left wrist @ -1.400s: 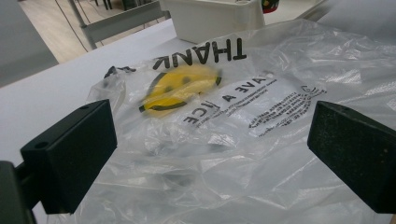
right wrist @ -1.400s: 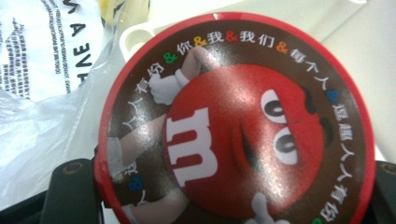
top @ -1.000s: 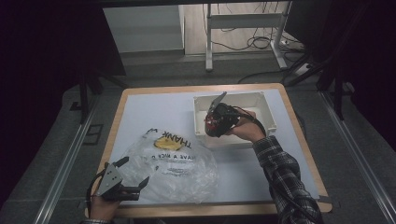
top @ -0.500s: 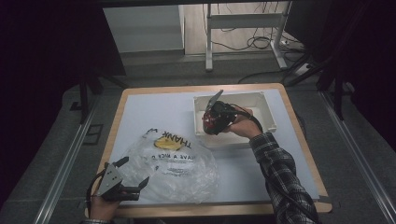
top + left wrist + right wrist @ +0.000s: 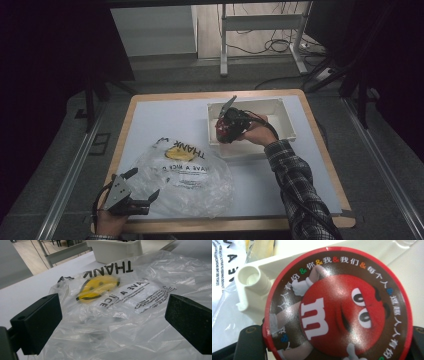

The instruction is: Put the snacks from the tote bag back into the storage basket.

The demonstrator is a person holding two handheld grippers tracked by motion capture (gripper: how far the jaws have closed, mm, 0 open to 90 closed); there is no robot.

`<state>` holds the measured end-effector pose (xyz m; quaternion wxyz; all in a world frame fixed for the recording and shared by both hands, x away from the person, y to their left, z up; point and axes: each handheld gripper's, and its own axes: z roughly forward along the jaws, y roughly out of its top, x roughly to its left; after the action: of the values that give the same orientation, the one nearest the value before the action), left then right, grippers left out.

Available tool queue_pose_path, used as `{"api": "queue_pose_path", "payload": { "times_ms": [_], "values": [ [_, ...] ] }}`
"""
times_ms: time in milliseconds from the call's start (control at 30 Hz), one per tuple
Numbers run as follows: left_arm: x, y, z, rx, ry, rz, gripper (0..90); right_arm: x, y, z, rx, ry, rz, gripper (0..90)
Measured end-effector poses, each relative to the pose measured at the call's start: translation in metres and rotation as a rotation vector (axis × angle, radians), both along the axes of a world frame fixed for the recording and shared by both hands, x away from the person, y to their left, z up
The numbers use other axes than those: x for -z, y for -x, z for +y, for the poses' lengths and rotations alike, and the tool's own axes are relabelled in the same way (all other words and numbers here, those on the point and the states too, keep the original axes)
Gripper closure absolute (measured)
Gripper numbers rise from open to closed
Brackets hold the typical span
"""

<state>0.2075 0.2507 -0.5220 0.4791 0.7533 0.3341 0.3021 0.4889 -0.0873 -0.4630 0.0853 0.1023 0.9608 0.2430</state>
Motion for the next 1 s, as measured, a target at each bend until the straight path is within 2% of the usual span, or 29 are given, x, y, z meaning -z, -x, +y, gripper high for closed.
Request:
{"api": "queue_pose_path", "payload": {
  "times_ms": [333,1000],
  "values": [
    [0.0,0.0,0.0,-0.001,-0.002,0.0,1.0,0.01,-0.007,0.006,-0.01,0.005,0.021,25.7],
    [0.0,0.0,0.0,-0.002,-0.005,0.0,1.0,0.024,-0.015,0.013,-0.023,0.018,0.021,25.7]
  ]
}}
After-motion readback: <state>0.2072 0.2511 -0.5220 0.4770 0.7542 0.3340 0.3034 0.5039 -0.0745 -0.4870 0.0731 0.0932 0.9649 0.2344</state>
